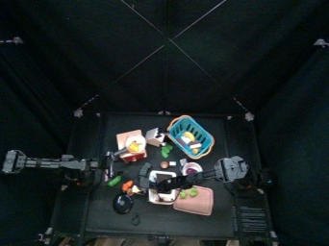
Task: Separate egg sushi
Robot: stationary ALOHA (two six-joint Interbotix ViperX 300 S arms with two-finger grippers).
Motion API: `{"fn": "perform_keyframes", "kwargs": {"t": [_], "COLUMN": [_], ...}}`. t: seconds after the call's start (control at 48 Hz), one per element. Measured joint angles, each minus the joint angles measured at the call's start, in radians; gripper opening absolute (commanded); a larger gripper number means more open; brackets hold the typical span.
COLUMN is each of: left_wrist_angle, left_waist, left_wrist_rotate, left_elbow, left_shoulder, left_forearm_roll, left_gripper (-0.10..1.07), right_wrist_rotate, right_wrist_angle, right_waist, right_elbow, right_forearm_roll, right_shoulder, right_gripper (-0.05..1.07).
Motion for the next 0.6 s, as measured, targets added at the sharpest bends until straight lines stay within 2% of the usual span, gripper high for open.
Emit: {"fn": "perform_keyframes", "kwargs": {"t": [0.167, 0.396, 0.604], "left_wrist_angle": [-0.020, -0.118, -0.195], "left_waist": [-0.005, -0.023, -0.061], "left_wrist_rotate": [-0.002, -0.003, -0.002], "left_elbow": [0.000, 0.000, -0.003], "left_shoulder": [0.000, 0.008, 0.067], "left_forearm_roll": [-0.002, -0.003, -0.005], "left_gripper": [0.86, 0.87, 0.87], "right_wrist_rotate": [0.000, -0.002, -0.002], "right_wrist_angle": [0.014, 0.051, 0.057], "right_waist": [-0.002, -0.003, -0.026], "right_elbow": [0.041, 0.143, 0.219], "right_forearm_roll": [0.003, -0.005, -0.029], "right_shoulder": [-0.094, -0.258, -0.357], "right_gripper": [0.62, 0.62, 0.62]}}
